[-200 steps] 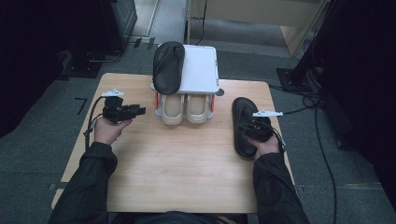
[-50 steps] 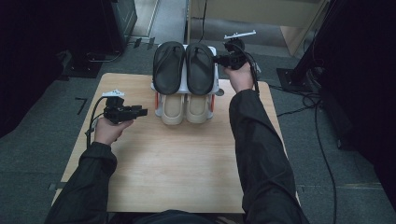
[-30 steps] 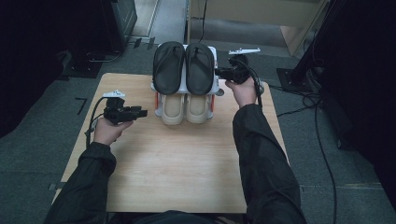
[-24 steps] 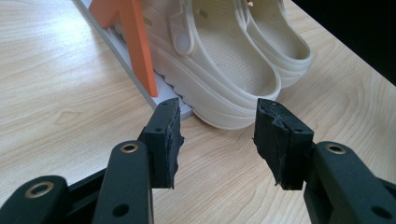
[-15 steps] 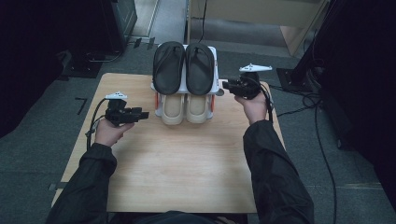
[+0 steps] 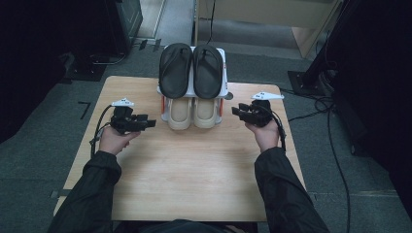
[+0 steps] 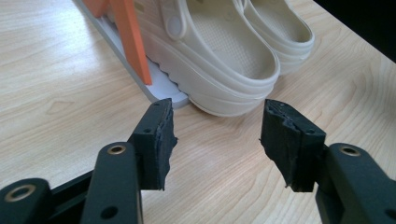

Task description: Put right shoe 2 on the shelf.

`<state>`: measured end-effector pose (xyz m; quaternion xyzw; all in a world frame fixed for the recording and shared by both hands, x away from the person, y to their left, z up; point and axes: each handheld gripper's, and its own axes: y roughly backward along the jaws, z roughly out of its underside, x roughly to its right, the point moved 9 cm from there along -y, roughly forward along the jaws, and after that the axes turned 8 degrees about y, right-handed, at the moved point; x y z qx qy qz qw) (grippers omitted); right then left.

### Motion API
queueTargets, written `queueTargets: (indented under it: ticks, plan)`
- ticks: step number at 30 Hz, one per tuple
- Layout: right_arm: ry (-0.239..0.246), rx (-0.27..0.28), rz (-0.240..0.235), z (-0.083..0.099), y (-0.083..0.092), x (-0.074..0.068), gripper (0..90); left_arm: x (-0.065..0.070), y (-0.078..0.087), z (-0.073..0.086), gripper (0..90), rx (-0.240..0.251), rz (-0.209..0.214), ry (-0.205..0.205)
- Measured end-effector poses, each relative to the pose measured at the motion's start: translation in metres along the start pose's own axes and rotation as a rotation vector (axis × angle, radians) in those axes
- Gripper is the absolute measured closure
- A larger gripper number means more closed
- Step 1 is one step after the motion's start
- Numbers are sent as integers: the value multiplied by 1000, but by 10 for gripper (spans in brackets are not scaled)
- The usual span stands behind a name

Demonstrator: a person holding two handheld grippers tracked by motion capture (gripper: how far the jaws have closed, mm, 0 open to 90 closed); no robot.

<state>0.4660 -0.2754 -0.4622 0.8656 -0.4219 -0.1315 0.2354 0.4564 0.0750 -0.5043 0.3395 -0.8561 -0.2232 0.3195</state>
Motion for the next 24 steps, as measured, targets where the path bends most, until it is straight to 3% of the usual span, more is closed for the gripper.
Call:
queueTargets:
  ticks: [5,13,24]
  plan:
    - [-24,-6,-31,19,-2,-8,563,5,1,8,425,-20,0,-20]
    - [-6,-21,-61,42,0,-23,529,10,3,10,385,-9,0,-28]
    - [-22,3,-41,50,7,-13,478,8,3,8,363,10,-2,-21]
